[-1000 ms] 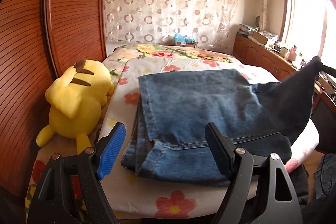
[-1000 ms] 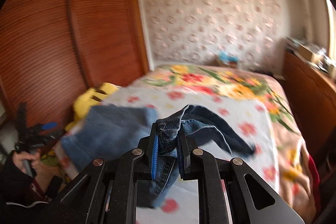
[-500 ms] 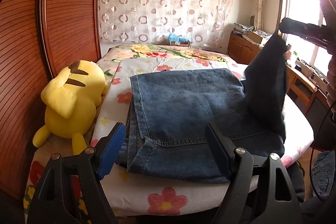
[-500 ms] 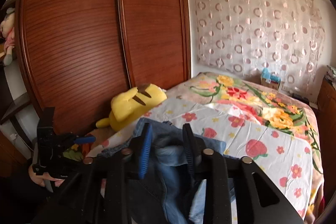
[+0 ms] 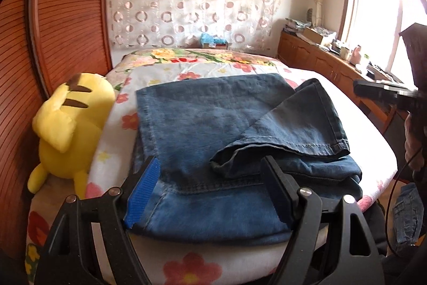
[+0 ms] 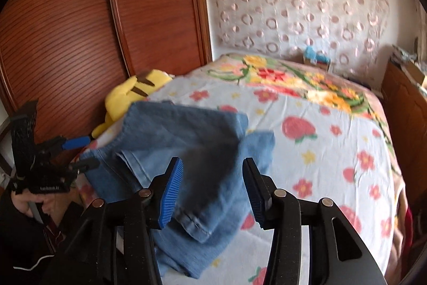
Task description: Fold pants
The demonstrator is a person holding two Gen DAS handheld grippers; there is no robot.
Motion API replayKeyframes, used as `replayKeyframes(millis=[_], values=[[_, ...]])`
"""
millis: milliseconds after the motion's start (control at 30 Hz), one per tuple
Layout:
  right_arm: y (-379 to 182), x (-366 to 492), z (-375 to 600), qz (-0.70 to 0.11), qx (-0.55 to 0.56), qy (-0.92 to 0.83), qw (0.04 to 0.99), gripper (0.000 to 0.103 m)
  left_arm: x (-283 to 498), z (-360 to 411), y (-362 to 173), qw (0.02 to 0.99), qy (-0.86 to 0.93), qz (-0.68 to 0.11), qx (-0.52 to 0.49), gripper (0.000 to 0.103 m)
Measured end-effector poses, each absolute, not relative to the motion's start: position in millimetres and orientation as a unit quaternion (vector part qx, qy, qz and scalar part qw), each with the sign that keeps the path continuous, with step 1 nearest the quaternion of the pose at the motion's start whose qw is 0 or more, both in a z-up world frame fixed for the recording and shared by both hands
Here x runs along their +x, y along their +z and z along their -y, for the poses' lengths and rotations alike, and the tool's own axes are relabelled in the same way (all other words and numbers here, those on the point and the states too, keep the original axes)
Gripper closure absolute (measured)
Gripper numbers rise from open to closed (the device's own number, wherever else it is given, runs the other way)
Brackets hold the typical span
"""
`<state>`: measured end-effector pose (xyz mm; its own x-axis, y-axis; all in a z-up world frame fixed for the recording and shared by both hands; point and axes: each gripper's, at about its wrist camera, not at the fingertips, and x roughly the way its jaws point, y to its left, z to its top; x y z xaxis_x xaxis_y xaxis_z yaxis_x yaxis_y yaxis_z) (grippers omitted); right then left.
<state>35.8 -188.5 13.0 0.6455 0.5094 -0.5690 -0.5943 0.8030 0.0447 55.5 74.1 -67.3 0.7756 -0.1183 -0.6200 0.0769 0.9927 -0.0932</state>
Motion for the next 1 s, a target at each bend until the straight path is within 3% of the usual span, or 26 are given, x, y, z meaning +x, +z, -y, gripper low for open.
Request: replayKeyframes(millis=[67,300,467,600,633,700,733,800,1000], values=[[10.4,36.6,183.6,-0.303,-0.065,0.306,0.9,0.054,63.3,-69.5,-71.0,0.939,-0.065,-0.336,-0.028,0.029],[6.8,42.8,165.7,-0.341,-0.045,0.313,0.885,0.054,92.3,-53.9,-84.4,0.925,-0.091,-0.369,0.0,0.065],[0.6,48.3,154.1,-0.368,-0.033,0.311,0.876,0.054,97.1,-50.7,-89.8,0.92,-0.091,-0.381,0.018,0.066],[-3.1,56.8,151.7,-0.382,-0.024,0.316,0.868,0.054,95.1,-49.8,-87.3,0.923,-0.093,-0.373,0.022,0.081],[-3.2,59.5,154.8,-0.384,-0.023,0.318,0.866,0.064,93.1,-50.0,-85.0,0.924,-0.101,-0.368,0.017,0.09],[2.2,63.0,152.5,-0.382,-0.023,0.331,0.862,0.089,89.1,-49.5,-80.3,0.926,-0.115,-0.359,0.01,0.095],[8.0,62.8,150.4,-0.377,-0.025,0.335,0.863,0.093,87.9,-48.3,-77.6,0.928,-0.116,-0.355,0.011,0.096],[24.7,64.3,148.5,-0.357,-0.033,0.343,0.868,0.099,80.2,-46.0,-66.8,0.933,-0.115,-0.342,0.014,0.097],[98.7,65.0,145.2,-0.281,-0.042,0.347,0.894,0.099,54.8,-37.3,-19.5,0.946,-0.137,-0.295,0.002,0.097]])
